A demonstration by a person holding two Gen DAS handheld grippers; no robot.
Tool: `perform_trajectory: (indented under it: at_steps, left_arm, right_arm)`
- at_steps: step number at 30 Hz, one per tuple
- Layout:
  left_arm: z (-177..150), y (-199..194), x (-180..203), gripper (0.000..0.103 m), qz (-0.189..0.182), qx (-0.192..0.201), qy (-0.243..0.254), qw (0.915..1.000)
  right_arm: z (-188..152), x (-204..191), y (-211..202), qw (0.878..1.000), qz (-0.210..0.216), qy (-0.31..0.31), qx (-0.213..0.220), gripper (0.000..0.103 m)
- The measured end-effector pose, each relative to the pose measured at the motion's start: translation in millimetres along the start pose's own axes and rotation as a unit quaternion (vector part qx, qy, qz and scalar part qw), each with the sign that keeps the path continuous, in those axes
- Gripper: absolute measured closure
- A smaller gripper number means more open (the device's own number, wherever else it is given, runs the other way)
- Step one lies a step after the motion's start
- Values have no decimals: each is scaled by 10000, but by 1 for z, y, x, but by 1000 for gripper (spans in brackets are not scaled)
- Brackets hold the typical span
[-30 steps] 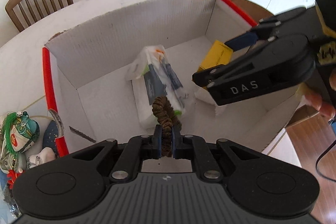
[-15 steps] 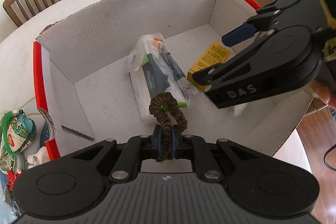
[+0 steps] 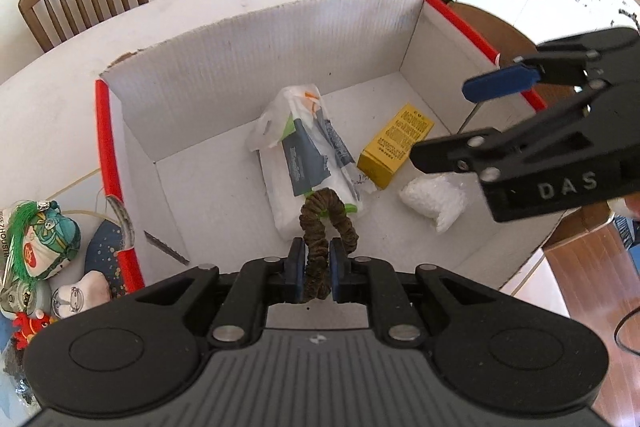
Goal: Organize objects
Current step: 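Open the right tool dropping the yellow box while the left tool releases the string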
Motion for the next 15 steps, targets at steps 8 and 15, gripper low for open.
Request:
perform_trajectory:
  at_steps: [8, 15]
  left_arm:
    - [-2, -27, -1, 91, -51, 302, -30, 9995]
    - [-4, -49, -4, 88, -80, 606, -65, 9981]
  right_arm:
    - [-8, -2, -30, 9991, 137, 228, 339, 26]
    - [-16, -9, -54, 9969, 173, 416, 646, 24]
Point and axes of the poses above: each gripper's, at about its wrist camera, not at the fingertips, and y roughly the way its jaws point, x to its right, z to its top, the point moved 3 cm from there along y, roughly the way its jaws point, and after that the axes turned 2 degrees about -y, right-handed, at the moved point
